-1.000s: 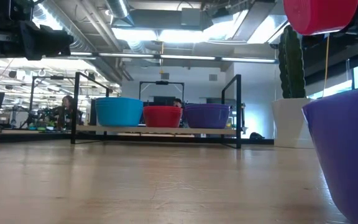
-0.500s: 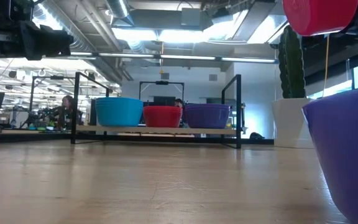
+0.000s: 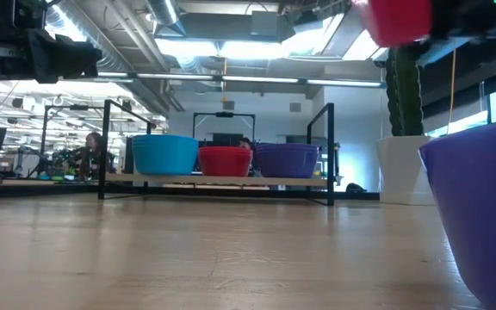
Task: Pick & Place Mini bowls
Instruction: Stack the red bowl on top of the red bowl on the shelf
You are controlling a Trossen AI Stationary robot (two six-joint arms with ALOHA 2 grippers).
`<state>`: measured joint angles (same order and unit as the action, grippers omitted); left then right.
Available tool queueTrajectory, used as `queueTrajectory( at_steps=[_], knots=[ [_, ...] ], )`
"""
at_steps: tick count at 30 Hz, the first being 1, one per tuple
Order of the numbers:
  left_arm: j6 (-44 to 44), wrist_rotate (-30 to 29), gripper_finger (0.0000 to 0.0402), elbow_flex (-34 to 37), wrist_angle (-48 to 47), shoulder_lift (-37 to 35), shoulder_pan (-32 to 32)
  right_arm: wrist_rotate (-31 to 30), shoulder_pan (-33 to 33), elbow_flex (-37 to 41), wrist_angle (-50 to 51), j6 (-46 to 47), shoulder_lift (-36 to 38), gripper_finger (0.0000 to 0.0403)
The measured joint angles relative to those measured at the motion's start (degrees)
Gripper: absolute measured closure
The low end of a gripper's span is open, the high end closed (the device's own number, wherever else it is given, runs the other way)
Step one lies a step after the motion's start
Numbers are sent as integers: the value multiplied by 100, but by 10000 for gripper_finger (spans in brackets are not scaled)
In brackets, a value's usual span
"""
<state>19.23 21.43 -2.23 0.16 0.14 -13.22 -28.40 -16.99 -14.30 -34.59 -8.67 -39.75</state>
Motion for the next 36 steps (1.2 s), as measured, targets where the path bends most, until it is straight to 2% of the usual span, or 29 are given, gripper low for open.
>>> queueTrajectory(
  at_steps=[2, 5, 8, 15, 23, 28, 31, 36],
  knots=[
    [1, 0, 394, -1, 0, 0, 0, -260, 62, -356, 14, -52, -541, 397],
    [1, 0, 398, 1, 0, 0, -1, -330, 325, -1070, 69, -287, -1474, 397],
    [0, 0, 400, 1, -1, 0, 0, -338, 725, -2111, 593, -493, -2333, 397],
    [-1, 2, 395, 0, -4, 0, -1, -143, 1989, -5522, 3822, -397, -4223, 398],
    [0, 2, 395, 0, -4, 0, 0, 1250, 3300, -9410, 6732, -85, -6555, 399],
    [-1, 2, 399, -1, -4, 0, -2, 1607, 3845, -11361, 8122, 145, -7964, 399],
    [0, 4, 397, -1, -4, 0, 0, 1611, 4056, -12081, 8676, 208, -8645, 399],
    [1, -14, 392, -1, -8, 0, -2, 1745, 4401, -11671, 8513, 291, -8798, 397]
  ],
)
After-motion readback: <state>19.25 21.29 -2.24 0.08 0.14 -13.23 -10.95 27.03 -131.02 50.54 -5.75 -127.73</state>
